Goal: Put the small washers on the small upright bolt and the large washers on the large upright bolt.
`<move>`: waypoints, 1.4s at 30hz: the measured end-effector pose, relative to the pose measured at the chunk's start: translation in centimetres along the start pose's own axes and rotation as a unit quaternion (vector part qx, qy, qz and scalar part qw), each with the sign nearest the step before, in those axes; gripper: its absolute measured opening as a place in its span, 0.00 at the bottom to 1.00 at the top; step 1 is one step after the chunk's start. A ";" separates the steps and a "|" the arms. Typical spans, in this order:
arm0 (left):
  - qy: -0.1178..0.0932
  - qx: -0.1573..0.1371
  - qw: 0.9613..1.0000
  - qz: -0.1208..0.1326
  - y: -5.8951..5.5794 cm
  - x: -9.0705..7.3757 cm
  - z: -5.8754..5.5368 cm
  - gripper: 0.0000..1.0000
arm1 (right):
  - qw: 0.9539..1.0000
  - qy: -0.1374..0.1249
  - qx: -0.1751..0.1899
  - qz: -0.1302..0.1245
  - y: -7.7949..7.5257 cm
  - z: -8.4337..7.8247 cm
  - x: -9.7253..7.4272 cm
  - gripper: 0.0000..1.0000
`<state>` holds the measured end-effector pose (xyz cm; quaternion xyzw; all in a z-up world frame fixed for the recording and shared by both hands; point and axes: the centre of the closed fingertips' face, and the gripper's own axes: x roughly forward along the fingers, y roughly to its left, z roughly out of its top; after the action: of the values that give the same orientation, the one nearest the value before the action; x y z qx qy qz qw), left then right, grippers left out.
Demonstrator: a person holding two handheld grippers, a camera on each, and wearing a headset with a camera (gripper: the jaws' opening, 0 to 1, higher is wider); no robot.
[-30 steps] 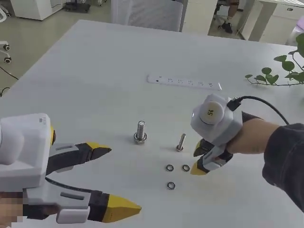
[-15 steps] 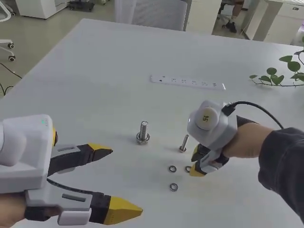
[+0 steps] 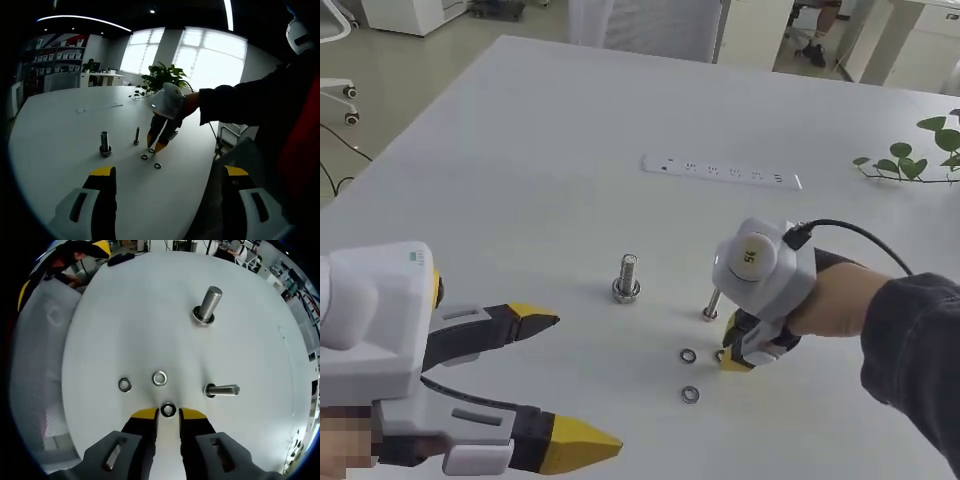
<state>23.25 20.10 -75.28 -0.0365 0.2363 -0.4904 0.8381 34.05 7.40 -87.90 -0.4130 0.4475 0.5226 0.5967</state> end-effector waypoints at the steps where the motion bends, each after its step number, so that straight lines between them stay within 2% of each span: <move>1: 0.000 0.000 1.000 0.000 0.0 0.0 0.0 0.87 | 1.000 0.000 0.000 0.000 0.0 0.0 0.0 0.18; 28: -0.004 -0.006 1.000 0.001 0.1 0.1 -0.1 0.87 | 1.000 0.001 -0.001 0.002 -0.2 -0.2 0.0 0.14; 42: -0.005 -0.007 1.000 0.000 0.1 0.0 -0.1 0.87 | 1.000 0.005 -0.007 -0.011 -0.4 0.0 0.0 0.17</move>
<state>23.28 20.19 -75.37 -0.0445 0.2351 -0.4885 0.8391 34.47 7.31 -87.93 -0.4247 0.4426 0.5170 0.5970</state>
